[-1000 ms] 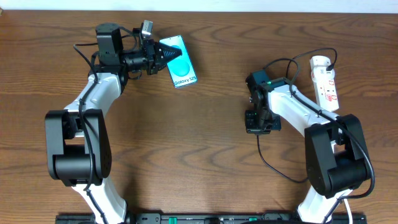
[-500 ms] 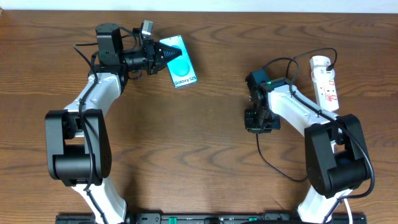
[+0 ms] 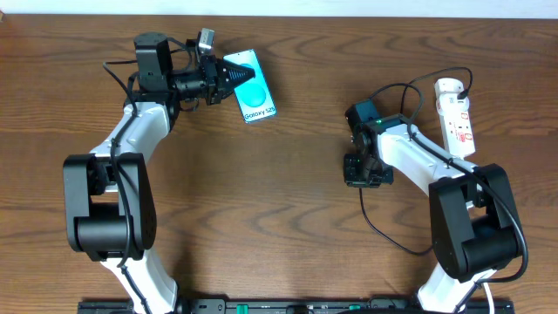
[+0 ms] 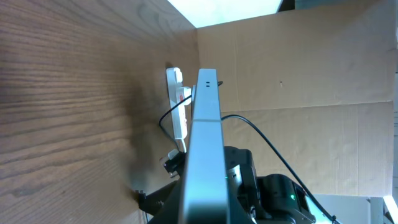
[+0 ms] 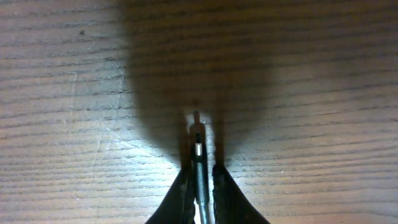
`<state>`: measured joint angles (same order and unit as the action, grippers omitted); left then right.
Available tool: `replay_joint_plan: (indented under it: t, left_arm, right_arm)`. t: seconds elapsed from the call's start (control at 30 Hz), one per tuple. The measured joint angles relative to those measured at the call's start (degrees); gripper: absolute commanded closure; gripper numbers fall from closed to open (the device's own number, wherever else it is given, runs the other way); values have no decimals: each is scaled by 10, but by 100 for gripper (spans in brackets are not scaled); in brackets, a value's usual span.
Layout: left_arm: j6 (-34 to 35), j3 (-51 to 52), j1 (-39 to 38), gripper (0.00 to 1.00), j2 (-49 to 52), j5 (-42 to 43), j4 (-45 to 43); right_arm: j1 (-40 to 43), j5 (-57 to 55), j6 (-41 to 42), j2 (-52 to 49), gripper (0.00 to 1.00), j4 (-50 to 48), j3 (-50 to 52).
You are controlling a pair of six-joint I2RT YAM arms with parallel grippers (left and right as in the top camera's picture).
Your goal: Plug charger to phone and switch on socket
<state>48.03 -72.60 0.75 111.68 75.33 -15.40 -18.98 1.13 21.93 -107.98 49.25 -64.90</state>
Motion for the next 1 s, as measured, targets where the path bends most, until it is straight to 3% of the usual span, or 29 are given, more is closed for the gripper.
replay_joint_plan:
  t: [0.13, 0.53, 0.73, 1.0]
  left_arm:
    - [0, 0, 0, 93, 0, 0, 0]
    - [0, 0, 0, 93, 0, 0, 0]
    - [0, 0, 0, 93, 0, 0, 0]
    - [0, 0, 0, 93, 0, 0, 0]
  right_arm:
    - [0, -3, 2, 1, 99, -2, 2]
    - [0, 8, 2, 2, 99, -11, 1]
    - [0, 65, -21, -4, 99, 1, -14]
    - [0, 206, -118, 13, 99, 18, -73]
